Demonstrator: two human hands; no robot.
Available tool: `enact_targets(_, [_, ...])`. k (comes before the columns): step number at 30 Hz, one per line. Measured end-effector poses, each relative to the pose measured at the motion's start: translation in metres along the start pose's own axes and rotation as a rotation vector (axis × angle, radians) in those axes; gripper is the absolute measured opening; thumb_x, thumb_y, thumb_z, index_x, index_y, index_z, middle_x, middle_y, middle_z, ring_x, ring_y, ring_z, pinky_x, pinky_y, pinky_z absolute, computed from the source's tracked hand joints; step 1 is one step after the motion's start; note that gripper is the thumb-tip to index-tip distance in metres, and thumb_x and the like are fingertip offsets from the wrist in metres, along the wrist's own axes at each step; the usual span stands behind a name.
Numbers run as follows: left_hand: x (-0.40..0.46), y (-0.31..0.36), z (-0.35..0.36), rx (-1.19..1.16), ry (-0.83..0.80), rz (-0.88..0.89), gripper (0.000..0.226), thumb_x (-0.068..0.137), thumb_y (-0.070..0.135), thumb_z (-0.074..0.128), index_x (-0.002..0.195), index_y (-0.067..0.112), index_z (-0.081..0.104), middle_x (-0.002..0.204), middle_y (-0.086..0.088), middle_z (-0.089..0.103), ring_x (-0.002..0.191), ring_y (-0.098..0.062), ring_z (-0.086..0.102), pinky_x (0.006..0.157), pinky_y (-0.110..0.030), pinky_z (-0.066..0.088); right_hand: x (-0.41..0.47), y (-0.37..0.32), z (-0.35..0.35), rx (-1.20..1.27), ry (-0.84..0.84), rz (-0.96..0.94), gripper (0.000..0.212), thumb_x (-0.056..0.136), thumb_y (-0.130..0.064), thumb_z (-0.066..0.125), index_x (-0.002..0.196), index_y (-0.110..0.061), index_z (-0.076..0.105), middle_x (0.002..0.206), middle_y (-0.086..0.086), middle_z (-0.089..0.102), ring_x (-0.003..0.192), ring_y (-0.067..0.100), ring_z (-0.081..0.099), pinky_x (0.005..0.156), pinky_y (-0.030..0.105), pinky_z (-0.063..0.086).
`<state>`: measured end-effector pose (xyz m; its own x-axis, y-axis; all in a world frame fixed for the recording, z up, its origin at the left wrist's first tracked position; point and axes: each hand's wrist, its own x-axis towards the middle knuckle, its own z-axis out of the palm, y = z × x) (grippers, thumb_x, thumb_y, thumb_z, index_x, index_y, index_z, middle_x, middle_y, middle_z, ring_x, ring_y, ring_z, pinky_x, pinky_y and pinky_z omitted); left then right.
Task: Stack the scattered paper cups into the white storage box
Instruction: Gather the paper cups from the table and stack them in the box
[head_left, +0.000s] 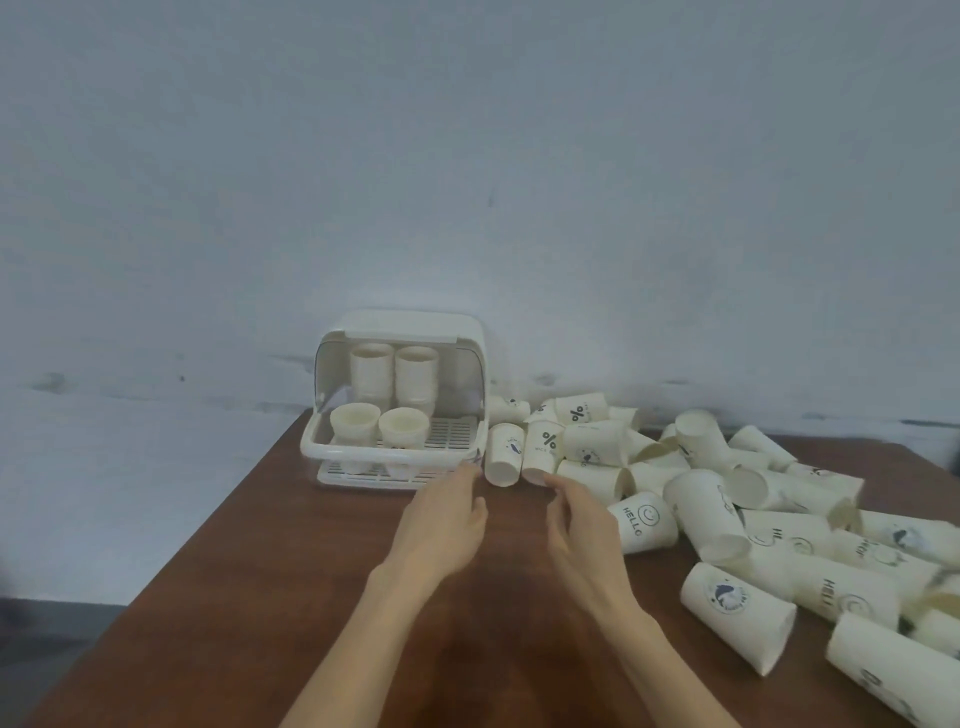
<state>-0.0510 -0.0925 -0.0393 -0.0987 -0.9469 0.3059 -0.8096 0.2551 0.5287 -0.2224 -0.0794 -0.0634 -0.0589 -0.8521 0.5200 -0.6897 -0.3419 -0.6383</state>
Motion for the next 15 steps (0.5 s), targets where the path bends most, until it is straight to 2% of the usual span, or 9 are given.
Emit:
enact_targets(3, [0.004, 0.011, 0.013, 0.022, -0.029, 0.037, 0.035, 0.093, 0.024, 0.045, 0.127, 0.025, 0.049, 0.100, -0.004, 0.065, 0.102, -0.026, 0.058, 0.085, -0.041, 0.048, 0.005, 0.006, -0.001, 0.016, 0.036, 0.028, 0.032, 0.095, -0.006, 0.047, 0.123, -0.014, 0.059, 0.115, -0.001, 0.063, 0.109, 0.015, 0.057, 0.090, 0.019, 0.036])
enact_targets(6, [0.015, 0.017, 0.025, 0.073, -0.069, 0.040, 0.035, 0.093, 0.025, 0.045, 0.128, 0.023, 0.048, 0.103, -0.005, 0.064, 0.102, -0.028, 0.057, 0.084, -0.041, 0.048, 0.015, 0.013, 0.003, 0.016, 0.054, 0.033, 0.031, 0.096, -0.009, 0.046, 0.125, -0.011, 0.058, 0.120, 0.001, 0.062, 0.113, 0.016, 0.055, 0.092, 0.016, 0.033])
enact_targets(11, [0.052, 0.027, 0.036, 0.208, -0.100, 0.039, 0.032, 0.093, 0.019, 0.042, 0.125, 0.014, 0.049, 0.117, -0.012, 0.061, 0.109, -0.033, 0.055, 0.086, -0.043, 0.046, 0.032, 0.031, 0.017, -0.004, 0.085, 0.025, 0.031, 0.094, -0.006, 0.048, 0.123, -0.009, 0.058, 0.114, 0.006, 0.064, 0.109, 0.022, 0.057, 0.093, 0.029, 0.041])
enact_targets(15, [0.095, 0.032, 0.042, 0.278, -0.116, -0.005, 0.039, 0.093, 0.016, 0.042, 0.132, 0.013, 0.047, 0.127, -0.014, 0.057, 0.115, -0.034, 0.053, 0.089, -0.042, 0.045, 0.033, 0.045, 0.029, -0.045, 0.113, -0.012, 0.030, 0.091, -0.004, 0.054, 0.120, -0.010, 0.060, 0.105, 0.004, 0.063, 0.101, 0.021, 0.057, 0.087, 0.027, 0.042])
